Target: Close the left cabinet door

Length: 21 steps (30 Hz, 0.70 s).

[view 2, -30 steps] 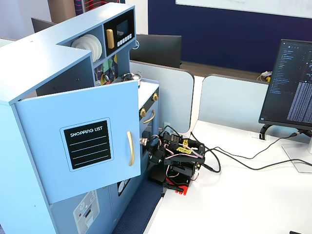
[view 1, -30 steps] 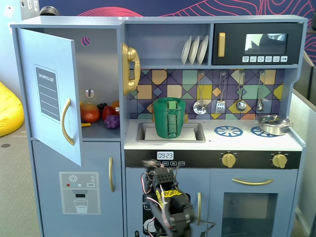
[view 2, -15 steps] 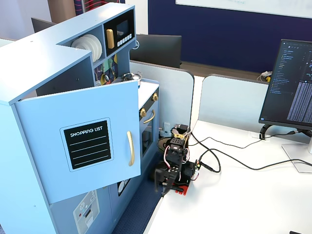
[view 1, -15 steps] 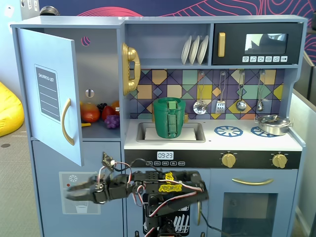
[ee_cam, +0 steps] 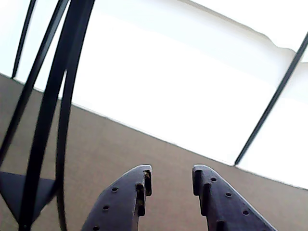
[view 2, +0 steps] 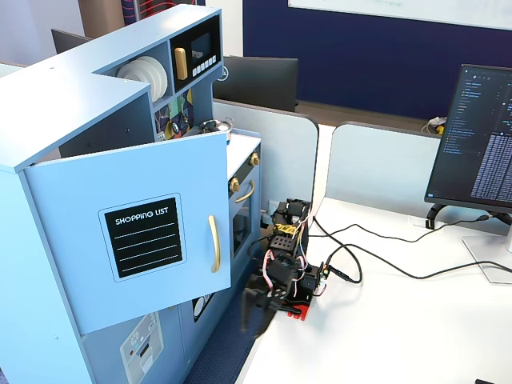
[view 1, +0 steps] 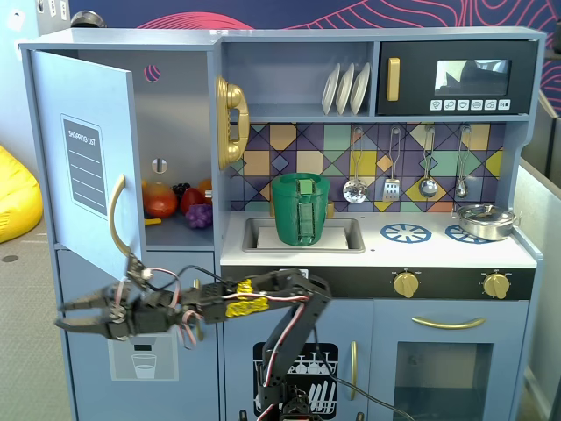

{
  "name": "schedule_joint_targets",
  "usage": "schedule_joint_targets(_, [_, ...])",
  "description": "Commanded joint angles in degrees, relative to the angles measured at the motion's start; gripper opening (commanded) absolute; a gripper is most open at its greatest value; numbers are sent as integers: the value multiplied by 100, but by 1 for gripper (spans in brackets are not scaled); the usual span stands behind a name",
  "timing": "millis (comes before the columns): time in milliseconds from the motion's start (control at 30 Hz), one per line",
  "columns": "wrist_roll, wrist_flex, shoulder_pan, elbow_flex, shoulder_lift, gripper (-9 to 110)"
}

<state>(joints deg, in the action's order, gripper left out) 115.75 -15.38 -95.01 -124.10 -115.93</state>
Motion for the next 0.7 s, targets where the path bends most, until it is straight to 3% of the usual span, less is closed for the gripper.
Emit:
schedule_joint_targets(0, [185,-105,448,1107,439,0])
schedule_joint_targets(400, [185,-738,1503,281,-18,0])
schedule_joint_targets(667, [53,-1529,2839,-141,-281,0])
